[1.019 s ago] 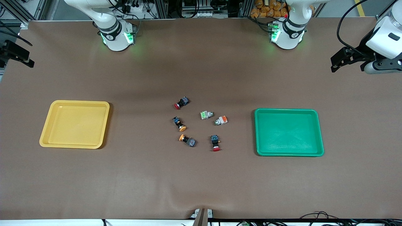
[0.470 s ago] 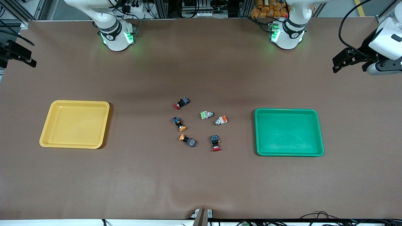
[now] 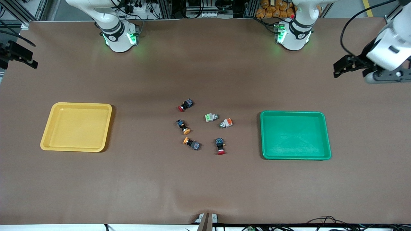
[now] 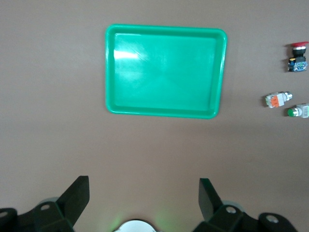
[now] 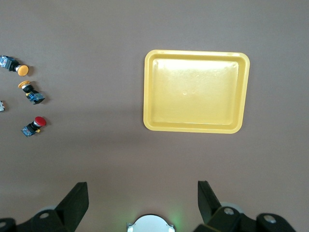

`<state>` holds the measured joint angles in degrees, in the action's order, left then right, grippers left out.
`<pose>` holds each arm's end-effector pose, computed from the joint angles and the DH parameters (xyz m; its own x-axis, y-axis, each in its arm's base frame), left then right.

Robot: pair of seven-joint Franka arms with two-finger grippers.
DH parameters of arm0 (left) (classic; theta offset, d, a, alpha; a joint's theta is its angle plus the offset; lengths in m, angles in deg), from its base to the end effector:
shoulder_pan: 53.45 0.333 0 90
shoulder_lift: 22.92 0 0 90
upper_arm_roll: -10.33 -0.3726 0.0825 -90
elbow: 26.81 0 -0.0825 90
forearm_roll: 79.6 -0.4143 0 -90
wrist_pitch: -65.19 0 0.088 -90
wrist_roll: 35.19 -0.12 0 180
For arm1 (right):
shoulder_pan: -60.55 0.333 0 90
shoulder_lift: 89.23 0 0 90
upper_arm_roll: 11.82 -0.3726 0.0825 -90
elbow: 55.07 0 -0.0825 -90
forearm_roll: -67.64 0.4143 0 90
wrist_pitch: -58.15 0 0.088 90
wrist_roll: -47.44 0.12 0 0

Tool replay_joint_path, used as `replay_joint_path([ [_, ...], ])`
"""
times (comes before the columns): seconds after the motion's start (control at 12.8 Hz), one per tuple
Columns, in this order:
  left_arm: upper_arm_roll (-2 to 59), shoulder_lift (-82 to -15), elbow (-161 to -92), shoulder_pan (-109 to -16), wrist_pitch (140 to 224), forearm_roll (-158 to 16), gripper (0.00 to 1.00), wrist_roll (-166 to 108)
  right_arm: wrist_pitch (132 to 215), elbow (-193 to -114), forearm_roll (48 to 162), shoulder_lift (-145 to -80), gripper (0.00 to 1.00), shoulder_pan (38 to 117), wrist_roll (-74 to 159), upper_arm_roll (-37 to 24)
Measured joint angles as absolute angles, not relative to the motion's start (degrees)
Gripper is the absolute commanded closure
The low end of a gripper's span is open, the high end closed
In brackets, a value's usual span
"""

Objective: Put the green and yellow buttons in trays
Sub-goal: 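Reach the left gripper toward the green-capped switch among the buttons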

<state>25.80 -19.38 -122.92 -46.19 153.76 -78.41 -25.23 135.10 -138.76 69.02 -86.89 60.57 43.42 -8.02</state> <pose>0.5503 -0.0869 0.6467 0.9969 0.0321 -0.0716 0.0316 -0.9995 -0.0082 0.5419 -0.0335 0.7261 0.9972 0.0100 -0.0747 0.0077 -0.9995 -0.0318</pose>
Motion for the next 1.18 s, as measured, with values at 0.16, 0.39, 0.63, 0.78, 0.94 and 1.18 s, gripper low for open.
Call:
replay_joint_path([
  [0.16,28.22,-20.46,-125.68,-46.38,157.83,-78.24,0.00,-20.86,135.10,-138.81,69.03,-87.00,0.00,60.69,43.42,-8.13],
  [0.39,33.54,-23.11,-131.16,-46.68,167.25,-78.20,0.00,-11.79,135.09,-139.03,69.04,-87.25,0.00,60.82,43.42,-8.21],
  [0.63,40.07,-29.50,-134.60,-47.54,178.17,-78.85,0.00,2.13,135.10,-139.08,69.05,-87.47,0.00,60.91,43.42,-8.24],
  [0.78,41.33,-35.89,-135.01,-51.32,184.24,-83.41,0.00,11.30,135.10,-139.09,69.06,-87.56,0.00,60.94,43.42,-8.25],
  [0.94,41.40,-42.81,-134.44,-55.45,189.30,-88.76,0.00,20.97,135.10,-139.18,69.06,-87.68,0.00,61.09,43.42,-8.26],
  [1.18,41.40,-53.27,-130.87,-60.72,194.52,-97.21,0.00,34.46,135.10,-139.54,69.07,-87.82,0.00,61.42,43.42,-8.26],
])
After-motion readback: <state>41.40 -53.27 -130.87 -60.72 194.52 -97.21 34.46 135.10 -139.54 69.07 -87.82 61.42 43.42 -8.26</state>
